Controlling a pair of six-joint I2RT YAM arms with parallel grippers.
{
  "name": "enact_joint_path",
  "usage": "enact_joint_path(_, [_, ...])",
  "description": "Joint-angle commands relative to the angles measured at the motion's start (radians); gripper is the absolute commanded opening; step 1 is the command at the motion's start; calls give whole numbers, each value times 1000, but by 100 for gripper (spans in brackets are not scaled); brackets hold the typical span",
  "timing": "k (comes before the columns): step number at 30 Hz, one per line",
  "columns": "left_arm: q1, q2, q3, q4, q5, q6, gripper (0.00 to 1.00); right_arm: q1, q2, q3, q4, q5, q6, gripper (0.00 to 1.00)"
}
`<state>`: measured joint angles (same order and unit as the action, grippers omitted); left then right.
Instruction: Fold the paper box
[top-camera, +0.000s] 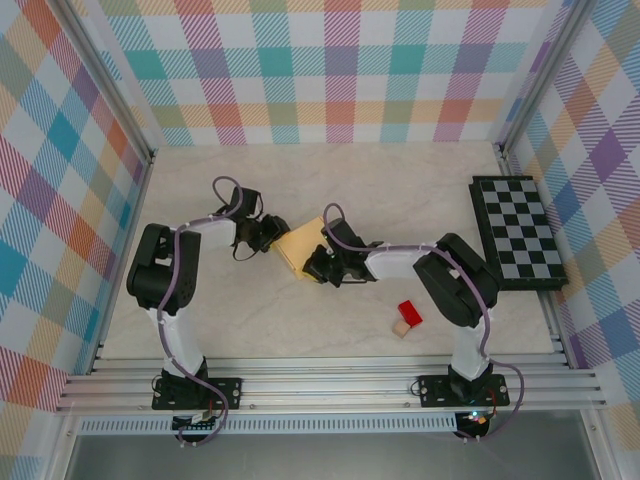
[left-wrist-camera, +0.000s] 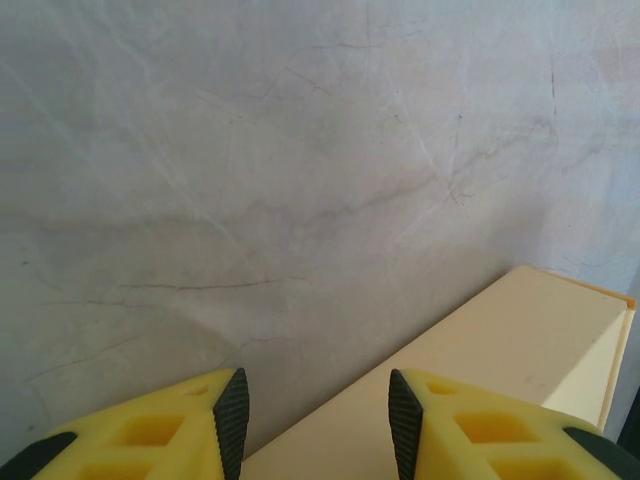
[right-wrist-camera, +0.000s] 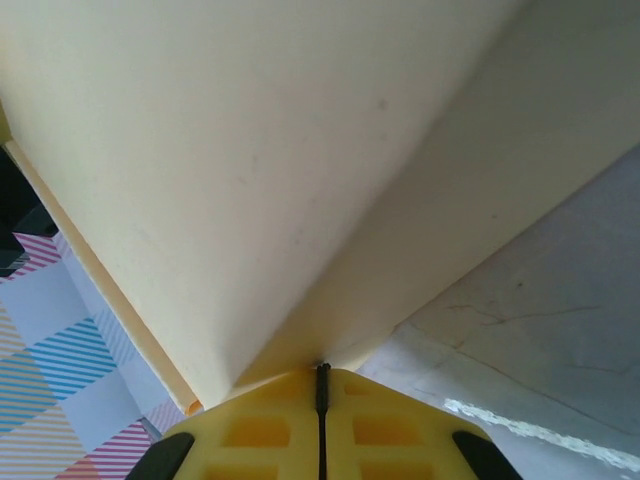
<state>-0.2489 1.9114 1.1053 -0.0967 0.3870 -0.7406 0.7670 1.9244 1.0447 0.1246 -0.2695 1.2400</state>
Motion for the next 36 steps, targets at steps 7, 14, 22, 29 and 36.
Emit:
enact_joint_path(7, [-103, -87, -157, -6, 11, -147, 44, 5, 23, -78, 257, 27, 127, 7])
enact_joint_path(14, [-166, -151, -242, 24, -20, -243, 44, 3, -6, -127, 416, 58, 214, 8])
enact_joint_path(22, [-176, -185, -276, 66, -12, -326, 44, 3, -60, -178, 491, 63, 281, 8])
enact_joint_path(29, [-228, -219, -285, 117, -10, -437, 44, 6, -66, -180, 550, 65, 329, 8])
enact_joint_path(36, [-284, -232, -282, 131, -33, -491, 44, 6, -80, -197, 608, 93, 369, 8])
